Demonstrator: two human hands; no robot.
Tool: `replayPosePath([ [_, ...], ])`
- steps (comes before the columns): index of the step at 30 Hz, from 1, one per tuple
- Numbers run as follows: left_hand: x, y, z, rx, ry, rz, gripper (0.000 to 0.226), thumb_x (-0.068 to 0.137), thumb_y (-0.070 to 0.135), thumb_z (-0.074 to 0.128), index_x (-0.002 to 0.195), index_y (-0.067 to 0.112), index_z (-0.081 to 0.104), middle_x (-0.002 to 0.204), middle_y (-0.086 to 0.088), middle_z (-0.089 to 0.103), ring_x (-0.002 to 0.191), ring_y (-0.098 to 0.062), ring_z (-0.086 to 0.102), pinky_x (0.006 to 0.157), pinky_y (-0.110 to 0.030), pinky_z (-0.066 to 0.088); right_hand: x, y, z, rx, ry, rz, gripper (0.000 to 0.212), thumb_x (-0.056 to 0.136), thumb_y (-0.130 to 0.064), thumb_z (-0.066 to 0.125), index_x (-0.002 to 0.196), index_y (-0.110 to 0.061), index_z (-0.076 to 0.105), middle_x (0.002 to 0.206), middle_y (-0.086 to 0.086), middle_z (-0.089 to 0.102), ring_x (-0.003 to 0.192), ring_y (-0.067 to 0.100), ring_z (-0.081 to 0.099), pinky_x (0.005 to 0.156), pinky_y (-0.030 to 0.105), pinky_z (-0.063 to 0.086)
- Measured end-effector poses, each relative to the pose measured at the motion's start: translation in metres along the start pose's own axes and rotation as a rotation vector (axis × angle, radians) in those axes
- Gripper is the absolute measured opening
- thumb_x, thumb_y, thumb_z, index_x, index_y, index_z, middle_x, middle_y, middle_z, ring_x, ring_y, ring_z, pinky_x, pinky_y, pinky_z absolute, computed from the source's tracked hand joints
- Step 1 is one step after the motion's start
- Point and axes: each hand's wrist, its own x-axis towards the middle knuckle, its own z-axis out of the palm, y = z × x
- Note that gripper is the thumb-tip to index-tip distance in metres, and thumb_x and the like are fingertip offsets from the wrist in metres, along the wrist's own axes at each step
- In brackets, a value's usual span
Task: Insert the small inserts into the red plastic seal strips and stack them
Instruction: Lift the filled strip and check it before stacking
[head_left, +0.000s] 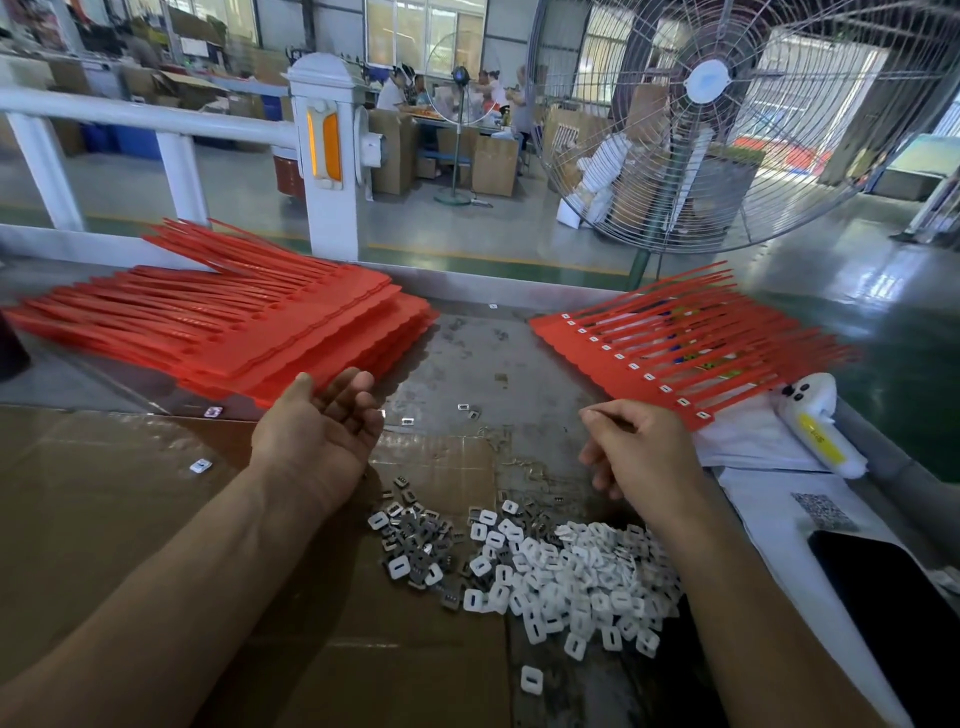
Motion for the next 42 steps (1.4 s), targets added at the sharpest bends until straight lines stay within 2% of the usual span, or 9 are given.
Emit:
replayPosePath([
  [9,-0.002,0.003,0.002,0.015,-0.046,0.007,0.046,0.109,0.027,0.028,0.101,0.003,0.066,0.075,-0.004,0.074,0.046,-0.010,0.051,0.051,-0.022,0.040,-0.005,-0.005,0.000,-0.031,-0.059,0.007,0.013,0.103,-0.021,0.059,0.098,-0.024,0.072,0.069,0.001,0.074,0.047,0.013,0.060,0.043,0.026,0.045],
  [18,-0.002,0.002,0.002,0.112,0.074,0.069,0.052,0.109,0.040,0.031,0.096,0.005,0.067,0.070,-0.003,0.074,0.042,-0.010,0.049,0.045,-0.017,0.039,-0.008,-0.007,0.001,-0.063,-0.101,0.016,0.014,0.104,-0.022,0.060,0.098,-0.024,0.072,0.070,0.001,0.074,0.049,0.013,0.061,0.043,0.025,0.046],
  [27,0.004,0.005,-0.001,0.182,0.105,0.120,0.039,0.109,0.035,0.032,0.117,0.008,0.059,0.076,-0.005,0.077,0.046,-0.012,0.049,0.047,-0.020,0.040,-0.011,-0.007,0.001,-0.065,-0.117,0.001,0.013,0.103,-0.022,0.061,0.098,-0.022,0.073,0.072,0.002,0.075,0.049,0.012,0.061,0.045,0.024,0.047],
  [29,-0.004,0.004,0.004,0.180,0.023,0.147,0.039,0.109,0.033,0.034,0.123,0.008,0.061,0.077,-0.003,0.077,0.051,-0.011,0.050,0.051,-0.022,0.041,-0.012,-0.008,0.001,-0.068,-0.117,-0.008,0.013,0.103,-0.022,0.061,0.097,-0.023,0.073,0.073,0.002,0.075,0.050,0.013,0.061,0.045,0.024,0.047],
  [31,-0.018,-0.004,0.011,0.241,-0.179,0.151,0.042,0.109,0.035,0.035,0.124,0.010,0.065,0.077,-0.002,0.075,0.056,-0.011,0.052,0.054,-0.023,0.045,-0.012,-0.009,0.001,-0.060,-0.109,-0.011,0.014,0.103,-0.021,0.060,0.098,-0.023,0.073,0.073,0.004,0.075,0.050,0.013,0.061,0.045,0.026,0.047],
  [34,-0.040,-0.024,0.019,0.474,-0.557,0.050,0.045,0.106,0.040,0.036,0.127,0.017,0.068,0.084,-0.005,0.074,0.060,-0.013,0.055,0.053,-0.024,0.045,-0.010,-0.010,0.003,-0.006,-0.080,-0.020,0.014,0.103,-0.020,0.060,0.099,-0.022,0.073,0.073,0.008,0.074,0.051,0.016,0.060,0.047,0.030,0.046],
  [36,-0.045,-0.031,0.020,0.540,-0.689,-0.049,0.047,0.101,0.040,0.038,0.124,0.017,0.072,0.080,-0.008,0.073,0.054,-0.013,0.052,0.048,-0.023,0.041,-0.009,-0.010,0.003,0.057,-0.090,-0.041,0.013,0.103,-0.022,0.062,0.099,-0.022,0.074,0.074,0.009,0.074,0.051,0.019,0.059,0.046,0.030,0.045],
  [39,-0.044,-0.030,0.018,0.602,-0.708,-0.119,0.049,0.094,0.045,0.045,0.113,0.015,0.078,0.077,-0.009,0.073,0.051,-0.013,0.052,0.044,-0.022,0.038,-0.011,-0.011,0.006,0.180,-0.169,-0.065,0.012,0.102,-0.026,0.064,0.102,-0.023,0.075,0.078,0.009,0.075,0.053,0.021,0.062,0.044,0.027,0.045],
  [42,-0.041,-0.030,0.015,0.615,-0.562,-0.115,0.059,0.094,0.056,0.047,0.118,0.009,0.073,0.093,-0.015,0.075,0.060,-0.016,0.060,0.049,-0.026,0.045,-0.012,-0.009,0.011,0.150,-0.248,-0.097,0.011,0.102,-0.031,0.065,0.104,-0.027,0.075,0.083,0.007,0.077,0.058,0.020,0.065,0.047,0.028,0.047],
])
